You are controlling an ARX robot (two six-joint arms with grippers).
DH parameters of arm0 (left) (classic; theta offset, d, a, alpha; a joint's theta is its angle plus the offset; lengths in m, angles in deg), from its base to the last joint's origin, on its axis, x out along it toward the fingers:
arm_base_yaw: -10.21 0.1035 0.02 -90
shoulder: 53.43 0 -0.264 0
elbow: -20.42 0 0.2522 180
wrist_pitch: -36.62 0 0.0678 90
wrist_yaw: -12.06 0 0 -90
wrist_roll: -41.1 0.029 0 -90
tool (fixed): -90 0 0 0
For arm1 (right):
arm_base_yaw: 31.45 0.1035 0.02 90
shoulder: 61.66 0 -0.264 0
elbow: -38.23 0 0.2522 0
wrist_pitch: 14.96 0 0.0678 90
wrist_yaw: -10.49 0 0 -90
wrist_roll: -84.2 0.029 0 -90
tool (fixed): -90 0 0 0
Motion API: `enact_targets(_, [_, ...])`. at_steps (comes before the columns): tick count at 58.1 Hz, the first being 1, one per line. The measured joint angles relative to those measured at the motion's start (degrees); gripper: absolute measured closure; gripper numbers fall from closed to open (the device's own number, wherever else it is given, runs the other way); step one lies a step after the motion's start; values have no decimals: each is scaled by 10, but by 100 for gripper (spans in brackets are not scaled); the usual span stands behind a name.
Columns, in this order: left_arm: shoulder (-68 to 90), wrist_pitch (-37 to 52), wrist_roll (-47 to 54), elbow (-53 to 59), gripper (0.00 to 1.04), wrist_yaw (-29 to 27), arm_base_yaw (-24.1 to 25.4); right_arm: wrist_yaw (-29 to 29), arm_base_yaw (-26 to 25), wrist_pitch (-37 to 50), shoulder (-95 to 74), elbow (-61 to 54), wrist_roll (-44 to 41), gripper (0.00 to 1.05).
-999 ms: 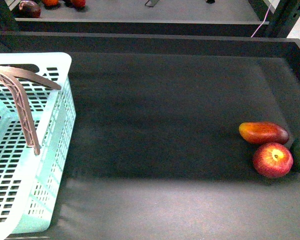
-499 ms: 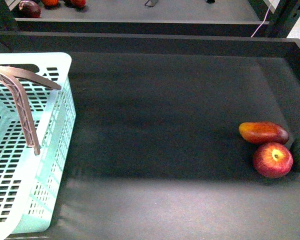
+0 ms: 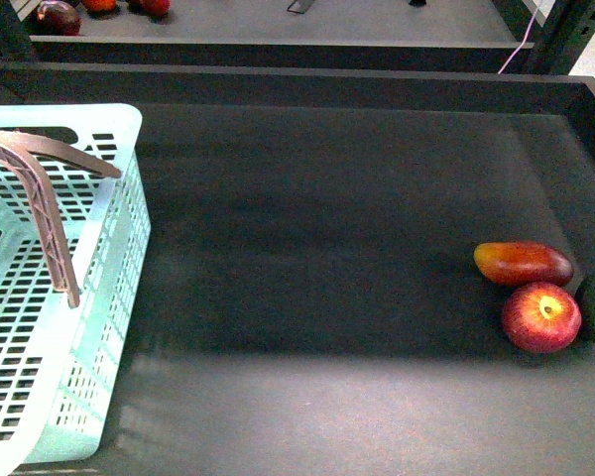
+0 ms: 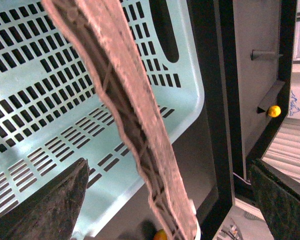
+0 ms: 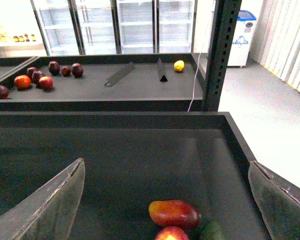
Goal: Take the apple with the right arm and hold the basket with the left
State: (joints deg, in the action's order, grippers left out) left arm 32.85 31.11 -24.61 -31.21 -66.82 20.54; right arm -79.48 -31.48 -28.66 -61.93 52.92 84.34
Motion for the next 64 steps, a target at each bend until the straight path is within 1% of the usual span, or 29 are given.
enact_targets(13, [52, -11, -2, -41, 7, -26, 7, 0, 0, 0, 0, 0, 0, 9])
enact_targets(24, [75, -21, -1, -47, 7, -49, 12, 0, 0, 0, 0, 0, 0, 9])
enact_targets(26, [78, -21, 1, -47, 9, -52, 12, 0, 0, 0, 0, 0, 0, 9])
enact_targets(30, [81, -23, 3, -47, 20, -56, 12, 0, 0, 0, 0, 0, 0, 9])
enact_targets(34, [87, -27, 3, -49, 34, -65, 11, 0, 0, 0, 0, 0, 0, 9])
enact_targets(35, [88, -27, 3, -49, 36, -66, 11, 0, 0, 0, 0, 0, 0, 9])
enact_targets(43, [95, -31, 2, -59, 68, -69, 3, 0, 0, 0, 0, 0, 0, 9])
enact_targets(44, [95, -33, 2, -60, 73, -70, 1, 0, 0, 0, 0, 0, 0, 9])
enact_targets(49, [89, -36, -11, -62, 89, -71, -6, 0, 0, 0, 0, 0, 0, 9])
enact_targets(55, [76, -38, -20, -59, 96, -64, -14, 0, 0, 0, 0, 0, 0, 9])
enact_targets(64, [43, -52, 19, -57, 97, -71, -39, 0, 0, 0, 0, 0, 0, 9])
